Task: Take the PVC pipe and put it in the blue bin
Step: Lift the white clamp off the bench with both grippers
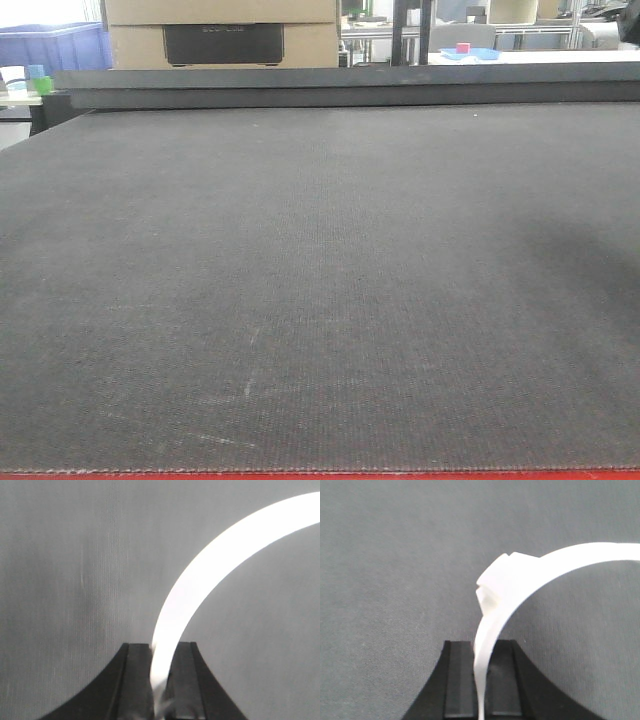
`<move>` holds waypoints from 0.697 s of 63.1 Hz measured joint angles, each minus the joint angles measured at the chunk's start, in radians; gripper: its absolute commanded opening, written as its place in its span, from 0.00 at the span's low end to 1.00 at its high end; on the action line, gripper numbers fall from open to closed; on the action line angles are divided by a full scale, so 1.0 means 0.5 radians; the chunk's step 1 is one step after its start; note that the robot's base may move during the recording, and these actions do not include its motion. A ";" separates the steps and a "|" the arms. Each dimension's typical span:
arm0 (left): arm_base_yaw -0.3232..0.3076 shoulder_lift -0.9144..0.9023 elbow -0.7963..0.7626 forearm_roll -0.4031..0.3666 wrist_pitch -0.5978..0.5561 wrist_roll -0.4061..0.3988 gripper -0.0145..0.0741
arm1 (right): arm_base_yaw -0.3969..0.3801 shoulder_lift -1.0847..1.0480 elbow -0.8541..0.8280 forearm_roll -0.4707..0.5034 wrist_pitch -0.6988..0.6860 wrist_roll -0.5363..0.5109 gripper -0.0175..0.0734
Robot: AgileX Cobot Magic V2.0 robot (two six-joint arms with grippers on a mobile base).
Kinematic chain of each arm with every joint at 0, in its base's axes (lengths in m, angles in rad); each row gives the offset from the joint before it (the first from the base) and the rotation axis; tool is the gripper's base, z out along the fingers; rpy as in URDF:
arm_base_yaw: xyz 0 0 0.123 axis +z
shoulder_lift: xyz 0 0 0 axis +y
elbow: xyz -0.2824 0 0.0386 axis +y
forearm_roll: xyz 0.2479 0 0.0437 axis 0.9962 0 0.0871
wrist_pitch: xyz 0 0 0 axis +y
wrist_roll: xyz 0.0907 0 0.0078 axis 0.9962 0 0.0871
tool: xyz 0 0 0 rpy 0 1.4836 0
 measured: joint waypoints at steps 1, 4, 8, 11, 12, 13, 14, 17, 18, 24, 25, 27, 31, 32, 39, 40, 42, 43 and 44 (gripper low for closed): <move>-0.007 -0.029 0.026 0.000 -0.043 0.000 0.04 | 0.000 -0.023 0.033 0.000 -0.030 -0.011 0.01; -0.025 -0.129 0.128 -0.005 -0.175 0.000 0.04 | 0.000 -0.100 0.152 0.000 -0.118 -0.042 0.01; -0.044 -0.244 0.253 -0.008 -0.378 0.000 0.04 | 0.000 -0.235 0.295 0.000 -0.243 -0.066 0.01; -0.061 -0.340 0.365 -0.008 -0.499 0.000 0.04 | 0.000 -0.342 0.417 -0.004 -0.323 -0.071 0.01; -0.064 -0.366 0.397 -0.008 -0.538 0.000 0.04 | 0.000 -0.379 0.451 -0.004 -0.351 -0.075 0.01; -0.064 -0.393 0.428 -0.008 -0.592 0.000 0.04 | 0.000 -0.437 0.484 -0.004 -0.380 -0.075 0.01; -0.064 -0.418 0.459 -0.008 -0.625 0.000 0.04 | 0.000 -0.476 0.515 -0.004 -0.422 -0.075 0.01; -0.065 -0.503 0.558 -0.009 -0.717 0.000 0.04 | 0.000 -0.594 0.615 -0.004 -0.499 -0.078 0.01; -0.065 -0.536 0.597 -0.009 -0.756 0.000 0.04 | 0.000 -0.653 0.651 -0.008 -0.531 -0.080 0.01; -0.065 -0.656 0.718 -0.013 -0.881 0.000 0.04 | 0.000 -0.911 0.757 -0.008 -0.588 -0.083 0.01; -0.065 -0.670 0.729 -0.013 -0.891 0.000 0.04 | 0.000 -0.946 0.766 -0.008 -0.588 -0.083 0.01; -0.065 -0.705 0.748 -0.013 -0.909 0.000 0.04 | 0.000 -1.011 0.783 -0.008 -0.588 -0.083 0.01; -0.065 -0.758 0.761 -0.013 -0.960 0.000 0.04 | 0.000 -1.154 0.793 -0.008 -0.588 -0.083 0.01; -0.065 -0.775 0.761 -0.013 -0.977 0.000 0.04 | 0.000 -1.182 0.792 -0.008 -0.588 -0.083 0.01; -0.065 -0.856 0.761 -0.013 -1.070 0.000 0.04 | 0.000 -1.369 0.792 -0.074 -0.588 -0.083 0.01; -0.065 -0.867 0.761 -0.013 -1.077 0.000 0.04 | 0.000 -1.389 0.792 -0.088 -0.588 -0.083 0.01; -0.065 -0.894 0.761 -0.013 -1.090 0.000 0.04 | 0.000 -1.431 0.792 -0.122 -0.588 -0.083 0.01; -0.065 -0.903 0.761 -0.013 -1.091 0.000 0.04 | 0.000 -1.444 0.787 -0.141 -0.584 -0.083 0.01; -0.065 -0.914 0.761 -0.013 -1.098 0.000 0.04 | 0.000 -1.463 0.784 -0.151 -0.581 -0.083 0.01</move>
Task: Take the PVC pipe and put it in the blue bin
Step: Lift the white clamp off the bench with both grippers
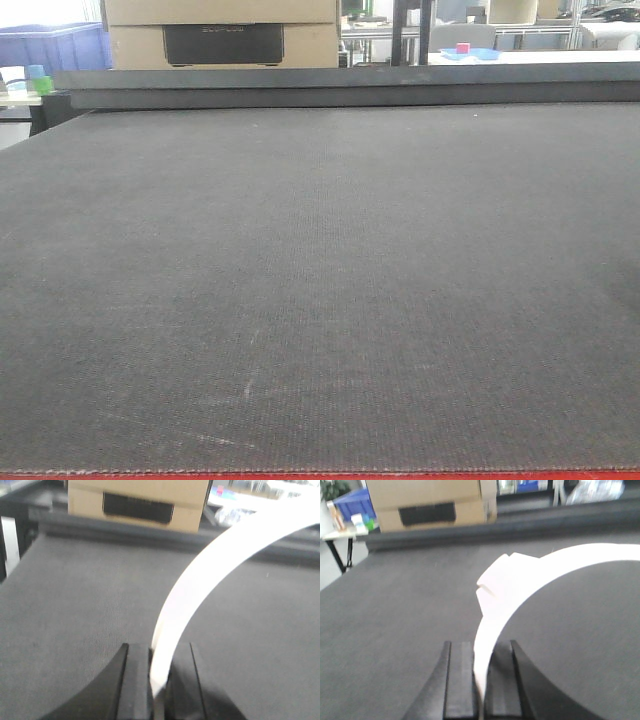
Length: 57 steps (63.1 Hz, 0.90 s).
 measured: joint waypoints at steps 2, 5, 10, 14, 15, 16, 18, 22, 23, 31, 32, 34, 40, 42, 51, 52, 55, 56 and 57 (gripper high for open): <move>0.000 -0.027 0.000 0.000 -0.001 0.000 0.04 | 0.000 -0.019 -0.024 -0.021 0.022 0.000 0.01; 0.000 -0.054 0.000 0.000 -0.005 0.000 0.04 | 0.000 -0.035 -0.057 -0.038 0.055 -0.007 0.01; 0.000 -0.099 0.000 0.000 -0.009 0.000 0.04 | 0.000 -0.036 -0.146 -0.047 0.131 -0.079 0.01; 0.000 -0.123 0.000 0.000 -0.009 0.000 0.04 | 0.000 -0.036 -0.226 -0.051 0.241 -0.194 0.01; 0.000 -0.127 0.000 0.000 -0.009 0.000 0.04 | 0.000 -0.036 -0.247 -0.051 0.263 -0.211 0.01; 0.000 -0.127 0.000 0.000 -0.009 0.000 0.04 | 0.000 -0.036 -0.260 -0.051 0.284 -0.230 0.01; 0.000 -0.135 0.000 0.000 -0.009 0.000 0.04 | 0.000 -0.036 -0.283 -0.055 0.320 -0.275 0.01; 0.000 -0.140 0.000 0.000 -0.009 0.000 0.04 | 0.000 -0.036 -0.310 -0.055 0.394 -0.345 0.01; 0.000 -0.140 0.000 0.000 -0.012 0.000 0.04 | 0.000 -0.036 -0.310 -0.055 0.406 -0.357 0.01; 0.000 -0.140 0.000 0.000 -0.012 0.000 0.04 | 0.000 -0.036 -0.314 -0.055 0.427 -0.407 0.01; 0.000 -0.140 0.000 0.000 -0.012 0.000 0.04 | 0.000 -0.036 -0.314 -0.055 0.427 -0.407 0.01; 0.000 -0.140 0.000 0.000 -0.012 0.000 0.04 | 0.000 -0.036 -0.314 -0.055 0.410 -0.413 0.01; 0.000 -0.140 0.000 0.000 -0.012 0.000 0.04 | 0.000 -0.036 -0.314 -0.055 0.338 -0.418 0.01; 0.000 -0.140 0.000 0.000 -0.012 0.000 0.04 | 0.000 -0.036 -0.317 -0.055 0.312 -0.418 0.01; 0.000 -0.140 0.000 0.000 -0.012 0.000 0.04 | 0.000 -0.036 -0.317 -0.055 0.274 -0.421 0.01; 0.000 -0.140 0.000 0.000 -0.012 0.000 0.04 | 0.000 -0.036 -0.317 -0.055 0.274 -0.421 0.01; 0.000 -0.140 0.000 0.000 -0.012 0.000 0.04 | 0.000 -0.036 -0.317 -0.055 0.274 -0.421 0.01; 0.000 -0.140 0.000 0.000 -0.012 0.000 0.04 | 0.000 -0.036 -0.317 -0.055 0.274 -0.421 0.01; 0.000 -0.140 0.000 0.000 -0.012 0.000 0.04 | 0.000 -0.036 -0.317 -0.055 0.274 -0.421 0.01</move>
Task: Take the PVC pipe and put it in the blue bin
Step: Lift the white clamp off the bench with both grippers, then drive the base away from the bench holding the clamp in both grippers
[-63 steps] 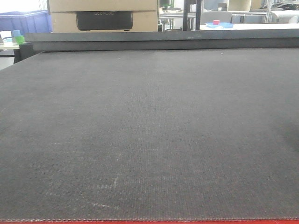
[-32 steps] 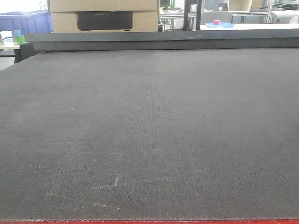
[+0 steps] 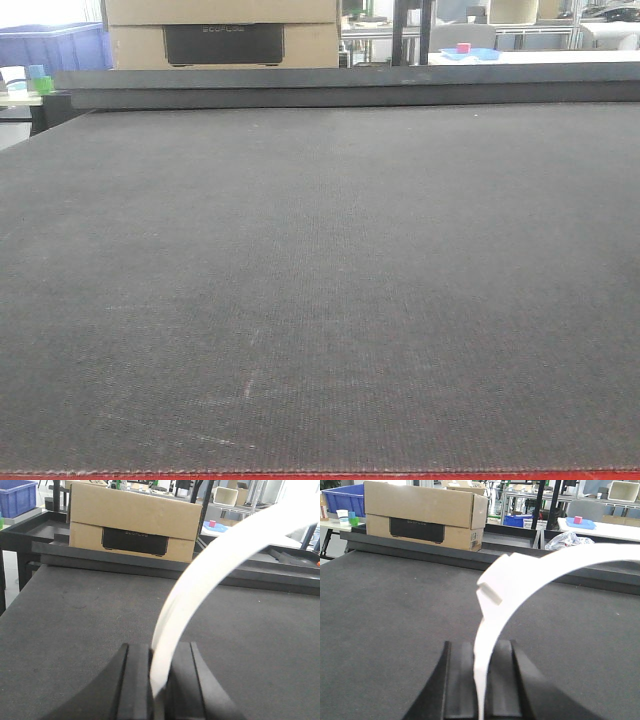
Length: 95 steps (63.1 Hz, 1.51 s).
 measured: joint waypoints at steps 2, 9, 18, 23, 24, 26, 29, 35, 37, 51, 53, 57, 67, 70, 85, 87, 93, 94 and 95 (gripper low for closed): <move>0.000 0.000 0.000 0.000 0.000 0.000 0.04 | 0.000 0.000 0.000 0.000 0.000 0.000 0.01; 0.000 0.000 0.000 0.000 -0.001 0.000 0.04 | 0.000 0.000 0.000 0.000 0.000 0.000 0.01; 0.000 0.000 0.000 0.000 -0.001 0.000 0.04 | 0.000 0.000 0.000 0.000 0.000 -0.006 0.01; 0.000 0.000 0.000 0.000 -0.001 0.000 0.04 | 0.000 0.000 0.000 0.000 0.000 -0.006 0.01; 0.000 0.000 0.000 0.000 -0.001 0.000 0.04 | 0.000 0.000 0.000 0.000 0.000 -0.006 0.01; 0.000 0.000 0.000 0.000 -0.001 0.000 0.04 | 0.000 0.000 0.000 0.000 0.000 -0.006 0.01; 0.000 0.000 0.000 0.000 -0.001 0.000 0.04 | 0.000 0.000 0.000 0.000 0.000 -0.006 0.01; 0.000 0.000 0.000 0.000 -0.001 0.000 0.04 | 0.000 0.000 0.000 0.000 -0.002 -0.006 0.01; 0.000 0.000 0.000 0.000 -0.001 0.000 0.04 | 0.000 0.000 0.000 0.000 -0.002 -0.006 0.01; 0.000 0.000 0.000 0.000 -0.001 0.000 0.04 | 0.000 0.000 0.000 0.000 -0.005 -0.006 0.01; 0.000 0.000 0.000 0.000 -0.001 0.000 0.04 | 0.000 0.000 0.000 0.000 -0.005 -0.006 0.01; 0.000 0.000 0.000 0.000 -0.001 0.000 0.04 | 0.000 0.000 0.000 0.000 -0.005 -0.006 0.01; 0.000 0.000 0.000 0.000 -0.005 0.000 0.04 | 0.000 0.000 0.000 0.004 -0.013 -0.014 0.01; 0.000 0.000 0.000 0.000 -0.005 0.000 0.04 | 0.000 0.000 0.000 0.004 -0.013 -0.014 0.01; 0.000 0.000 0.000 0.000 -0.005 0.000 0.04 | 0.000 0.000 0.000 0.004 -0.013 -0.014 0.01; 0.000 -0.004 0.000 0.000 -0.005 0.000 0.04 | 0.000 0.000 0.000 0.004 -0.013 -0.014 0.01; 0.000 -0.004 0.000 0.000 -0.005 0.000 0.04 | 0.000 0.000 0.000 0.004 -0.013 -0.014 0.01; 0.000 -0.004 0.000 0.000 -0.005 0.000 0.04 | 0.000 0.000 0.000 0.004 -0.013 -0.014 0.01; 0.000 -0.004 0.000 0.000 -0.005 0.000 0.04 | 0.000 0.000 0.000 0.004 -0.013 -0.014 0.01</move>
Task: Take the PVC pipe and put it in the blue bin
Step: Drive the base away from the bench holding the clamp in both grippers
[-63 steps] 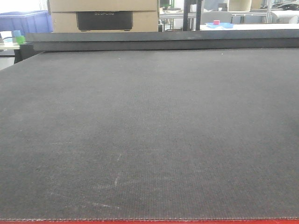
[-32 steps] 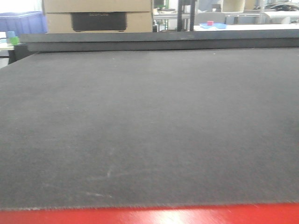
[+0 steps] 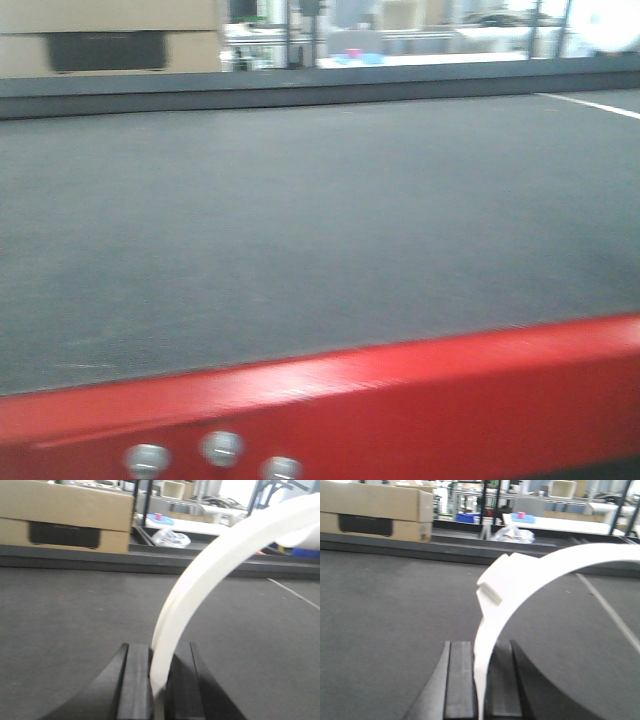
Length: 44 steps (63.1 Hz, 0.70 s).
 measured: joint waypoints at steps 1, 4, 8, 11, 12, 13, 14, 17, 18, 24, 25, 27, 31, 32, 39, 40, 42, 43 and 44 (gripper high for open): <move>0.000 0.000 0.000 0.000 0.000 0.000 0.04 | 0.000 0.000 0.000 0.000 0.000 0.000 0.01; 0.000 0.000 0.000 0.000 0.000 0.000 0.04 | 0.000 0.000 0.000 0.000 0.000 0.000 0.01; 0.000 0.000 0.000 0.000 0.000 0.000 0.04 | 0.000 0.000 0.000 0.000 0.000 0.000 0.01; 0.000 0.000 0.000 0.000 0.000 0.000 0.04 | 0.000 0.000 0.000 0.000 0.000 0.000 0.01; 0.000 0.000 0.000 0.000 0.000 0.000 0.04 | 0.000 0.000 0.000 0.000 0.000 0.000 0.01; 0.000 0.000 0.000 0.000 0.000 0.000 0.04 | 0.000 0.000 0.000 0.000 0.000 0.000 0.01; 0.000 0.000 0.000 0.000 0.000 0.000 0.04 | 0.000 0.000 0.000 0.000 0.000 0.000 0.01; 0.000 0.000 0.000 0.000 0.000 0.000 0.04 | 0.000 0.000 0.000 0.000 0.000 0.000 0.01; 0.000 0.000 0.000 0.000 0.000 0.000 0.04 | 0.000 0.000 0.000 0.000 0.000 0.000 0.01; 0.000 0.000 0.000 0.000 0.000 0.000 0.04 | 0.000 0.000 0.000 0.000 0.000 0.000 0.01; 0.000 0.000 0.000 0.000 0.000 0.000 0.04 | 0.000 0.000 0.000 0.000 0.000 0.000 0.01; 0.000 0.000 0.000 0.000 0.000 0.000 0.04 | 0.000 0.000 0.000 0.000 0.000 0.000 0.01; 0.000 0.000 0.000 0.000 0.000 0.000 0.04 | 0.000 0.000 0.000 0.000 0.000 0.000 0.01; 0.000 0.000 0.000 0.000 0.000 0.000 0.04 | 0.000 0.000 0.000 0.000 0.000 0.000 0.01; 0.000 0.000 0.000 0.000 0.000 0.000 0.04 | 0.000 0.000 0.000 0.000 0.000 0.000 0.01; 0.000 0.000 0.000 0.000 0.000 0.000 0.04 | 0.000 0.000 0.000 0.000 0.000 0.000 0.01; 0.000 0.000 0.000 0.000 0.000 0.000 0.04 | 0.000 0.000 0.000 0.000 0.000 0.000 0.01; 0.000 0.000 0.000 0.000 0.000 0.000 0.04 | 0.000 0.000 0.000 0.000 0.000 0.000 0.01; 0.000 0.000 0.000 0.000 0.000 0.000 0.04 | 0.000 0.000 0.000 0.000 0.000 0.000 0.01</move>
